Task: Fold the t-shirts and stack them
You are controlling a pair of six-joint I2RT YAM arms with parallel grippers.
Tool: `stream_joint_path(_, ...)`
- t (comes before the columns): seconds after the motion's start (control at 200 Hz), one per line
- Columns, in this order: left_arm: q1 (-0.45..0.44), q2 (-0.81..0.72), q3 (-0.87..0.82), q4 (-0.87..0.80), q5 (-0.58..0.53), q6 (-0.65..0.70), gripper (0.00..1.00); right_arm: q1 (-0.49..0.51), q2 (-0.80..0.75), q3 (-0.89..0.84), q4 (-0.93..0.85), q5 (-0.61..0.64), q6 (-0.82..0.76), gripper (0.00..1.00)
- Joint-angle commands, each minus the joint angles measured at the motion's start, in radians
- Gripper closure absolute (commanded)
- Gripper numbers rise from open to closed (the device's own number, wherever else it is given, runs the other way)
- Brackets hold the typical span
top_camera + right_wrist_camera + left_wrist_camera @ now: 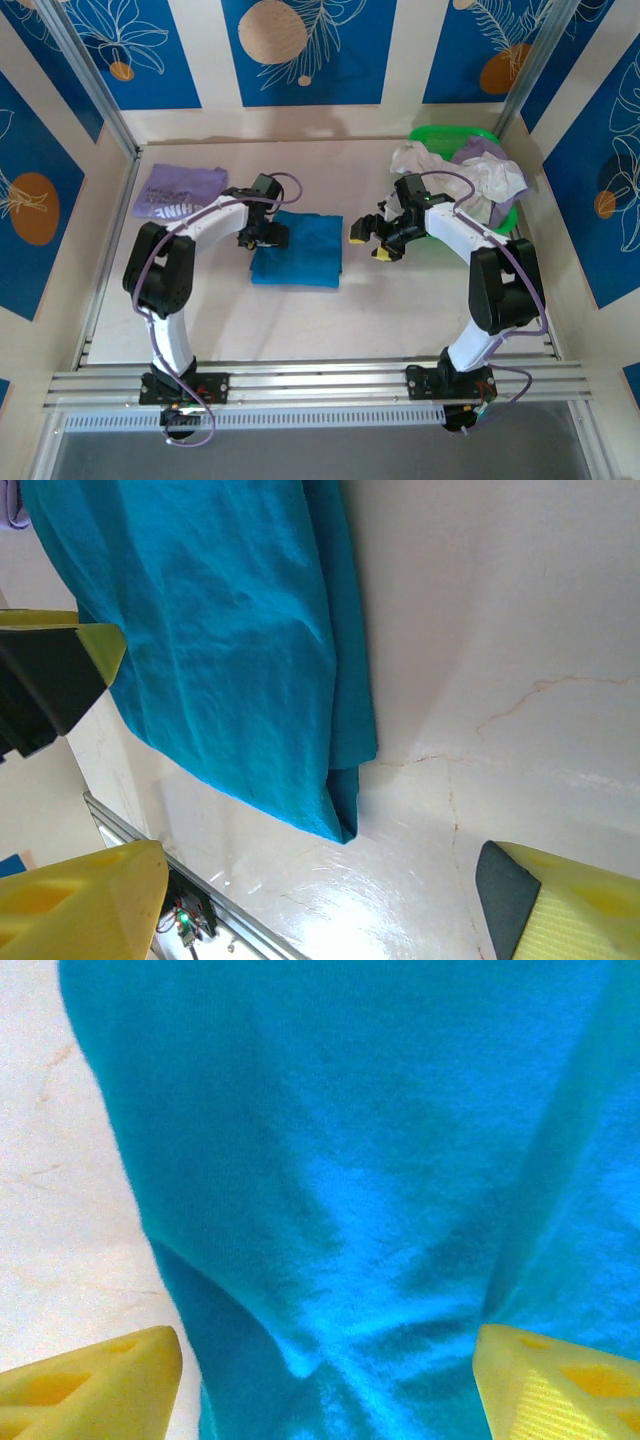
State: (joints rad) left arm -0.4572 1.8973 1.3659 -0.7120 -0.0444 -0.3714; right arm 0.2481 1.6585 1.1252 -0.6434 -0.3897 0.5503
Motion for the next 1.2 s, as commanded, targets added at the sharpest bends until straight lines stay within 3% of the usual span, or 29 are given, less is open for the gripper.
stream_joint_path(0.0,0.011,0.047,-0.005,0.012,0.045,-0.028,0.23,-0.006,-0.028,-0.019,-0.019,-0.016,-0.016,0.18)
stream_joint_path(0.27,0.007,0.123,-0.036,0.042,0.031,-0.081,0.26,-0.007,-0.028,-0.027,-0.015,-0.023,-0.02,0.18)
stream_joint_path(0.415,-0.053,0.152,-0.037,0.032,-0.012,-0.087,0.32,-0.007,-0.03,-0.038,-0.005,-0.023,-0.017,0.18)
stream_joint_path(0.49,-0.076,0.181,-0.034,0.018,-0.031,-0.09,0.41,-0.008,-0.028,-0.039,0.0,-0.028,-0.012,0.18)
stream_joint_path(0.68,-0.068,0.193,-0.13,0.13,0.074,-0.139,0.67,-0.01,-0.038,-0.027,-0.014,-0.026,-0.018,0.18)
stream_joint_path(0.83,-0.064,0.135,-0.133,0.109,0.038,-0.133,1.0,-0.013,-0.057,-0.031,-0.017,-0.026,-0.017,0.18)
stream_joint_path(0.96,-0.061,0.098,-0.05,0.004,-0.052,-0.059,1.0,-0.012,-0.066,-0.042,-0.006,-0.031,-0.008,0.18)
stream_joint_path(1.195,-0.04,0.048,0.142,-0.178,-0.323,0.167,1.0,-0.001,-0.082,-0.056,0.016,-0.03,0.014,0.18)
